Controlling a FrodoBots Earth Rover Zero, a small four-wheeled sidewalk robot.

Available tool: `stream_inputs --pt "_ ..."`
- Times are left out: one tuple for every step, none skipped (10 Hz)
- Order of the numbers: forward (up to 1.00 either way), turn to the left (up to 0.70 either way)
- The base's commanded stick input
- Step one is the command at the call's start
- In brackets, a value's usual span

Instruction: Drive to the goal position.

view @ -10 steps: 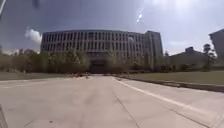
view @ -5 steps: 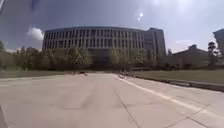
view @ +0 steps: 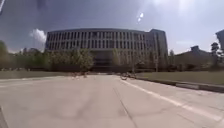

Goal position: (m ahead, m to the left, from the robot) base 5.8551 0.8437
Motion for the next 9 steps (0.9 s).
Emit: stream_inputs --pt "0.7 0.06" --pt "0.7 0.06" --pt "0.7 0.06" --pt "0.7 0.06" --pt "0.7 0.06" --pt "0.7 0.06" --pt "0.7 0.06" --pt "0.7 0.06" --pt "0.7 0.06"
